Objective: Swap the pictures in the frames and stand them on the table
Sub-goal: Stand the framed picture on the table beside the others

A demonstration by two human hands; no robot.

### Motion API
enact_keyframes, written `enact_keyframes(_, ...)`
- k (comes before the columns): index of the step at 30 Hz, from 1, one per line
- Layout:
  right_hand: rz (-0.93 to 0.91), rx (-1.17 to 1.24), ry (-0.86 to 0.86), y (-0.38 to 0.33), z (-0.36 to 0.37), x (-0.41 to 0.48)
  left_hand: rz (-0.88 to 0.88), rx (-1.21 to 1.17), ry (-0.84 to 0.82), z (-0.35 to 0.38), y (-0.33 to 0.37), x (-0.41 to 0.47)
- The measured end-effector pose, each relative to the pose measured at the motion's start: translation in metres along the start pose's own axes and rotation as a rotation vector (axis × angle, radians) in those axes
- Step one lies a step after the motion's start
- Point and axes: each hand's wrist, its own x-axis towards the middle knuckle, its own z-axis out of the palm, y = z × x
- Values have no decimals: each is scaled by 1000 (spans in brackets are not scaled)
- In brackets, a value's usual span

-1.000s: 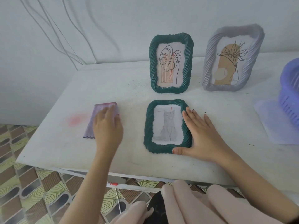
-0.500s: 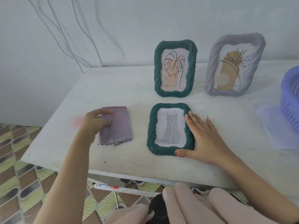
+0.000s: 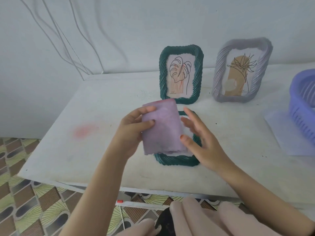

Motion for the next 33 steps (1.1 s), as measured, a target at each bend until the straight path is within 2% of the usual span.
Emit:
enact_keyframes(2, -18, 150, 63, -7, 4, 4, 3, -19, -25, 13, -8, 0)
enact_keyframes(5, -32, 133, 163, -10, 0, 10, 35, 39, -31, 21, -17, 1)
enact_keyframes(8, 16, 14, 155, 0, -11, 14, 81, 366, 24, 16, -29, -3)
enact_keyframes(10, 89, -147, 140, 6, -20, 17, 105, 697, 18, 8, -40, -8)
enact_keyframes(12, 135, -371, 137, 11, -25, 17, 91, 937, -91, -1, -50, -12)
enact_keyframes(14, 109, -640, 164, 15, -26, 16, 106, 1156, -186, -8, -60, -14)
enact_keyframes(16, 54, -834, 155, 16, -22, 16, 159, 1275, -205, -14, -68, -15)
enact_keyframes(20, 101, -1126, -173, 25, -8, 14, 215, 1335, -218, -19, -71, -18)
enact_keyframes(26, 67, -1181, -150, 39, -8, 45, 247, 1354, -215, -17, -71, -17)
enact_keyframes(33, -61, -1057, -307, 33, 1, 49, 262, 1357, -199, -18, -72, -16)
